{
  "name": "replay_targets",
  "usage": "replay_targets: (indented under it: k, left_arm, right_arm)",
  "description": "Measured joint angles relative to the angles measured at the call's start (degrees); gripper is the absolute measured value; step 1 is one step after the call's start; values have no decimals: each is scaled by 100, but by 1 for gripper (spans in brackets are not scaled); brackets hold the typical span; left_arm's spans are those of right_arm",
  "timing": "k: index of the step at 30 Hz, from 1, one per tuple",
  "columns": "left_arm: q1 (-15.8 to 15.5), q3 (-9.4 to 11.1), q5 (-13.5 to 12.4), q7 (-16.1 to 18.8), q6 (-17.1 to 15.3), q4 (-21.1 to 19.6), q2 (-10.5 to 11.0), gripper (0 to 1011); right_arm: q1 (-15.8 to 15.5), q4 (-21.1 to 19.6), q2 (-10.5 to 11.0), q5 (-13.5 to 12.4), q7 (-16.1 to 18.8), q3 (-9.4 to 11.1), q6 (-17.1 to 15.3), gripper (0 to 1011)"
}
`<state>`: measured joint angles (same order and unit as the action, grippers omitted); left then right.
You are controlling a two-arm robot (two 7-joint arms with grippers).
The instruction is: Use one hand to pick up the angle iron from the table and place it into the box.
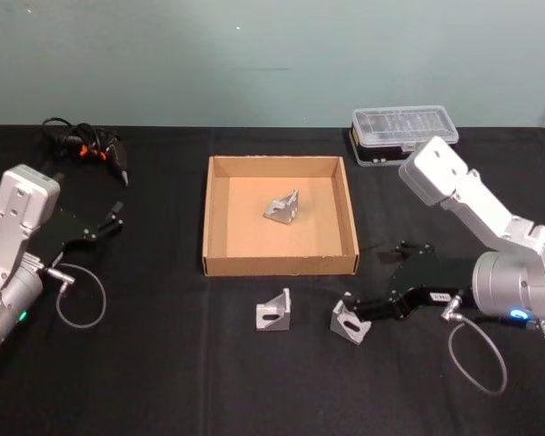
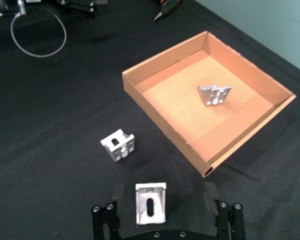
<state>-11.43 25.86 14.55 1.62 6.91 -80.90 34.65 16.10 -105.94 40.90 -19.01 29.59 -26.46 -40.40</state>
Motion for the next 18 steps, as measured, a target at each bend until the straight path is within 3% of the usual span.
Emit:
replay_targets:
  k: [18]
  left_arm:
    - [0, 0, 0, 0, 0, 0, 0, 1011]
  right_arm:
    - [24, 100, -113, 193, -92, -320, -153, 1003]
